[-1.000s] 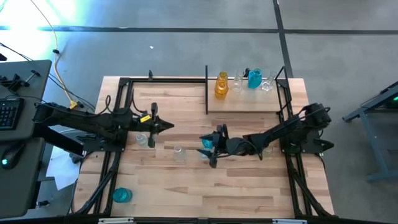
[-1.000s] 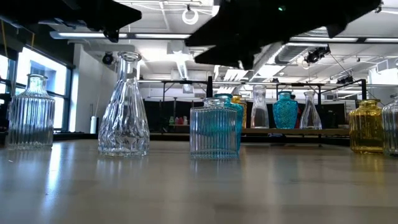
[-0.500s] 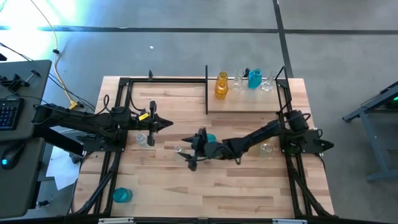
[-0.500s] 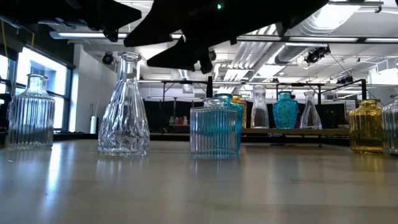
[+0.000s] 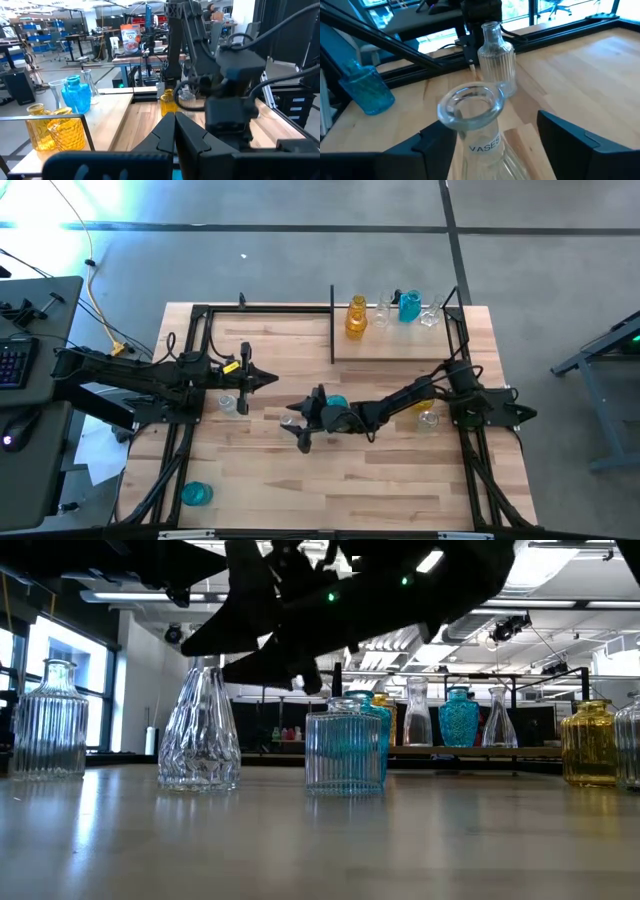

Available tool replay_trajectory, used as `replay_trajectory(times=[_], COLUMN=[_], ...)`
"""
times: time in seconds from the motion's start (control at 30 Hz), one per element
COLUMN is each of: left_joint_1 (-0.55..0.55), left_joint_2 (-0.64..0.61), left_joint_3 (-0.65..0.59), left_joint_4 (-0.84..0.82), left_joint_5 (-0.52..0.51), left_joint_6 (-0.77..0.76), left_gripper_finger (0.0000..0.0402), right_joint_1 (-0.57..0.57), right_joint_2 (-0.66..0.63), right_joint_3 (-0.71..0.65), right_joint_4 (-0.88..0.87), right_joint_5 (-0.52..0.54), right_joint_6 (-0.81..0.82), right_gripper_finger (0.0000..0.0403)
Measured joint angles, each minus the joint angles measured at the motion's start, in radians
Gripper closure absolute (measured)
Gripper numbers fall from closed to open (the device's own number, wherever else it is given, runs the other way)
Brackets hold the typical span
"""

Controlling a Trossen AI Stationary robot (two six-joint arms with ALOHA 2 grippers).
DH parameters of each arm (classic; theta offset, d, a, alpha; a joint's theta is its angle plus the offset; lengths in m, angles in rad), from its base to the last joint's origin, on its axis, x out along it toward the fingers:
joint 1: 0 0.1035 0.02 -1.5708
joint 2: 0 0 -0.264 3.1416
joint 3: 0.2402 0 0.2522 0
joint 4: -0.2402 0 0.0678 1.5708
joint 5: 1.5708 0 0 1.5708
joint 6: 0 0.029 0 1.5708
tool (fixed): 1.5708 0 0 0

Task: Sort vases onto shelf
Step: Put the transparent vase on the shelf aligned with the other transparent vase

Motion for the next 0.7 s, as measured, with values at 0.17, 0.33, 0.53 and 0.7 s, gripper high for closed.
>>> replay_trajectory(times=[0.17, 0.33, 0.53, 0.7], left_joint_1=[0.000, -0.002, -0.002, -0.002], left_joint_2=[0.000, 0.000, 0.000, 0.000], left_joint_3=[0.000, 0.000, 0.000, 0.000], left_joint_4=[0.000, 0.000, -0.004, -0.007], left_joint_5=[0.000, 0.000, 0.000, 0.001], left_joint_6=[0.000, -0.006, -0.017, -0.023], left_gripper_finger=[0.0401, 0.0401, 0.0401, 0.0401], right_joint_1=[-0.004, 0.005, 0.012, 0.013], right_joint_2=[0.013, 0.011, 0.001, -0.044], right_joint_3=[0.000, 0.010, 0.010, 0.009], right_joint_4=[0.022, 0.022, 0.018, 0.010], right_joint_5=[-0.011, -0.012, -0.007, 0.021], right_joint_6=[0.006, -0.063, -0.116, -0.143], right_gripper_finger=[0.0202, 0.0288, 0.0341, 0.0341])
